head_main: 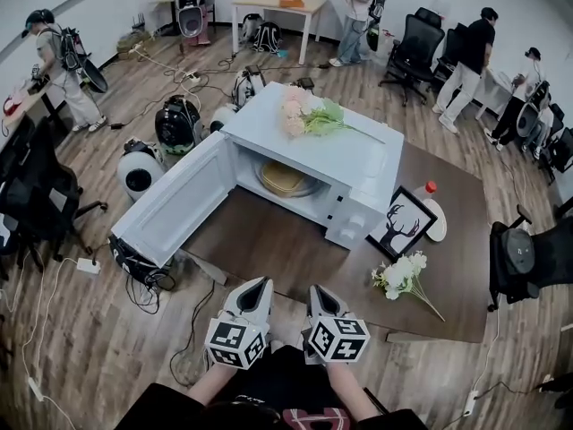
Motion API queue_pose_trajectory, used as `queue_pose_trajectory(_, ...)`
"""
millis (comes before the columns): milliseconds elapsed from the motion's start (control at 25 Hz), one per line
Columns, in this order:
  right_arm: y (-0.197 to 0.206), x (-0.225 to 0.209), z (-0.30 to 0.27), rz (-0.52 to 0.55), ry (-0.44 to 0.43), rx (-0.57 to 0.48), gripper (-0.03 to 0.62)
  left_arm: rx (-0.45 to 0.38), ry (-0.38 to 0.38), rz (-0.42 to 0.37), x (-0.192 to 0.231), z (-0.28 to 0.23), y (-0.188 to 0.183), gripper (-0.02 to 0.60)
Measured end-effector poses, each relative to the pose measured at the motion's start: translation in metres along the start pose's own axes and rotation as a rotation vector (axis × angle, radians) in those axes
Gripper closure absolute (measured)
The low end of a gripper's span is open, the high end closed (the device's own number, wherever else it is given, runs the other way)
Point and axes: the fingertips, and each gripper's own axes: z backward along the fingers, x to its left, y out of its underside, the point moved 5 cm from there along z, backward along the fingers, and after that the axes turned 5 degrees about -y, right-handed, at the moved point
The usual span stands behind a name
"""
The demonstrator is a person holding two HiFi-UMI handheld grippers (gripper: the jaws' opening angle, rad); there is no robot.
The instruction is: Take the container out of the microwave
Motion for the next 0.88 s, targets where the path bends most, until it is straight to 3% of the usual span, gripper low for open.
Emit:
queue_pose_trajectory(480, -0.039, -0.008, -0.073, 0.006, 0.081, 0.027, 0.586, 0.020, 0.014, -0.009, 0.054, -0.071, -0.032, 0.572)
queue_pose_trajectory(880, -0.068, -0.014, -0.130, -0.050, 0.219, -0.008, 0.586, 0.067, 0.075, -0.018, 0.094, -0.125, -0.058, 0.572)
